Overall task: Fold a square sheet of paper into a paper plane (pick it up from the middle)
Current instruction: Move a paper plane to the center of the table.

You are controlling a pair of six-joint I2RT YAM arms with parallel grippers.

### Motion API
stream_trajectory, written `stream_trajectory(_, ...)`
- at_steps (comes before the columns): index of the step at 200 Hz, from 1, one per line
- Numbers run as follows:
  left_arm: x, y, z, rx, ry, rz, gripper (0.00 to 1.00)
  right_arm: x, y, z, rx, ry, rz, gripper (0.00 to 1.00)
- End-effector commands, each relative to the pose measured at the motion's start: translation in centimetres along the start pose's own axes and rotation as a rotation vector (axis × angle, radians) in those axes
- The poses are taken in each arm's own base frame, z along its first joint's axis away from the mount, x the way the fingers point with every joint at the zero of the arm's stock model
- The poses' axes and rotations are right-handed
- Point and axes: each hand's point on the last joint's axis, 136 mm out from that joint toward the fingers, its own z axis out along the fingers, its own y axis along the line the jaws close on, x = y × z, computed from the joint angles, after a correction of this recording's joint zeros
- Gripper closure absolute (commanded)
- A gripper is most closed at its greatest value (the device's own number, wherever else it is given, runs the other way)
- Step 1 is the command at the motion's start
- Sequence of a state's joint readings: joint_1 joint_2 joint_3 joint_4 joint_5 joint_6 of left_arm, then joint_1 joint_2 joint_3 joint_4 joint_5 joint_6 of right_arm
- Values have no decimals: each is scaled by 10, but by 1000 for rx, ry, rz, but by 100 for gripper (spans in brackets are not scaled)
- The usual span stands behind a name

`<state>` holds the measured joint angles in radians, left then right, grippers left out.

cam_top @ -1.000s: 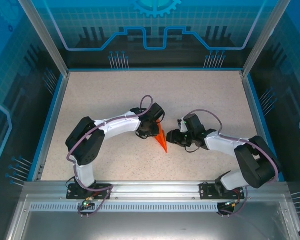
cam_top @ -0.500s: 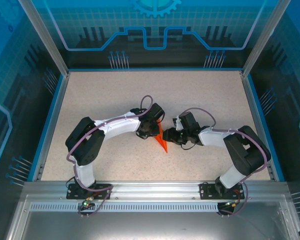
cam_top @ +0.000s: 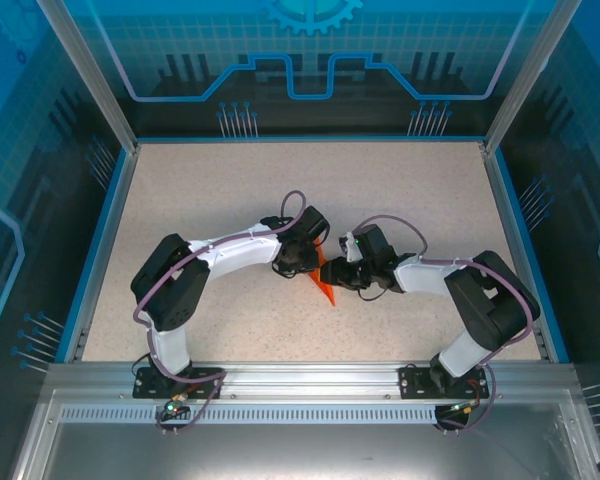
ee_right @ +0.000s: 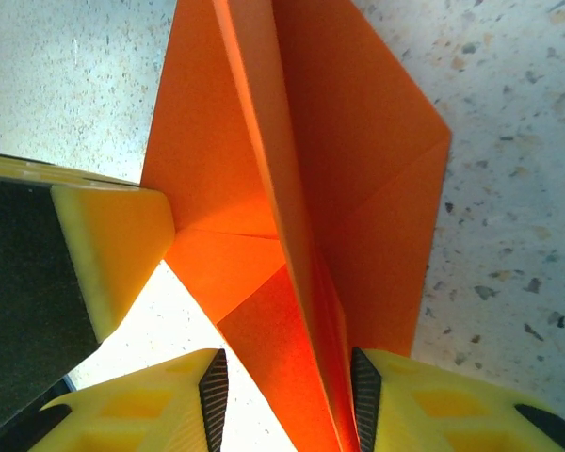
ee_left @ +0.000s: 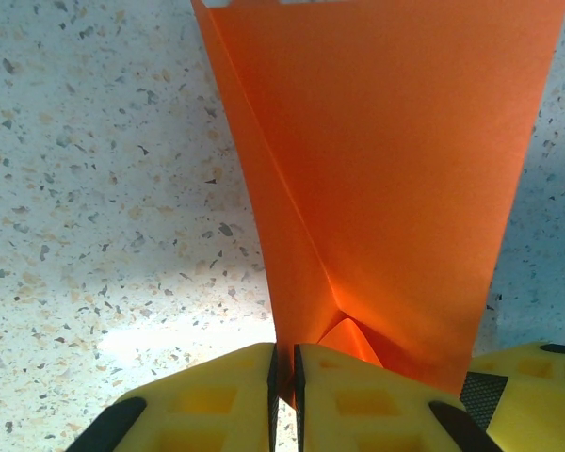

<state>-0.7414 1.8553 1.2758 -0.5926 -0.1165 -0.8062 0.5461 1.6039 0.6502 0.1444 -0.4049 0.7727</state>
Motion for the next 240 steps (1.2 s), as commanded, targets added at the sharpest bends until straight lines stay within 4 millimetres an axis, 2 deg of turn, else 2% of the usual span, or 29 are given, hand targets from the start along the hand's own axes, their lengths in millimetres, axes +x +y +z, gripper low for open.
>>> stream_trajectory(1,-5,-2,-3,9,-14,17,85,2,8,4,-6,13,-53,58)
stream_trajectory(34,-4,-2,-2,12,-10,13,85,4,5,7,49,22,-88,59)
stream_trajectory(83,-4,-2,-2,14,-8,11,86,4,-3,16,112,35,-92,69)
stream_trajectory(141,-2,-2,-2,17,-4,12,86,5,-8,19,146,42,-96,74)
stream_trajectory(240,-1,-4,-3,43,-3,3,86,7,-10,23,172,61,-112,76)
